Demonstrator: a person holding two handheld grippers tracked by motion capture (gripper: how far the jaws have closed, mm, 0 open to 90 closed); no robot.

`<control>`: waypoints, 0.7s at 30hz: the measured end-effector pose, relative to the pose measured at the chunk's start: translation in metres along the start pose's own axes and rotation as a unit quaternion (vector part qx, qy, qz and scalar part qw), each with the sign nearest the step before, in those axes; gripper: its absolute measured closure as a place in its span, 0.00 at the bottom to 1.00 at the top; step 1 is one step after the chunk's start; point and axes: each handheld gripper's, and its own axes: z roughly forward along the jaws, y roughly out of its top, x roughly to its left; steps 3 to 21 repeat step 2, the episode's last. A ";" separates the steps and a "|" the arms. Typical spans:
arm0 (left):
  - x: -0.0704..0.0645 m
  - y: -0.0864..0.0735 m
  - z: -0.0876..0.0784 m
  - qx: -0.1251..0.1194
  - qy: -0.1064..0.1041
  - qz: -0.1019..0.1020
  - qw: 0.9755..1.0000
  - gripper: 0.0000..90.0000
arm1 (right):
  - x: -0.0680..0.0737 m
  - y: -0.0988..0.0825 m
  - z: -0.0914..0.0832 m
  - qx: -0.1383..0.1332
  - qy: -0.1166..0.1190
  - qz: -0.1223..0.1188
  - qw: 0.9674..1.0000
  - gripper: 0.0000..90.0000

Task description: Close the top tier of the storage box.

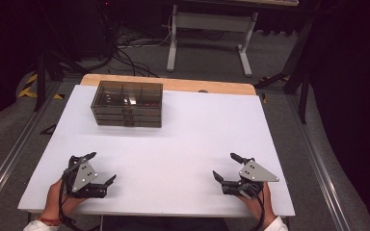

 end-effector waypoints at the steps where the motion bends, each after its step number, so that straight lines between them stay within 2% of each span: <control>1: 0.001 0.000 0.000 -0.001 -0.001 -0.003 1.000 0.06 | 0.000 0.000 0.000 0.002 0.000 -0.001 1.000 0.16; 21: 0.001 0.000 0.001 -0.001 -0.002 -0.005 1.000 0.06 | 0.001 0.000 0.001 0.003 0.000 -0.002 1.000 0.16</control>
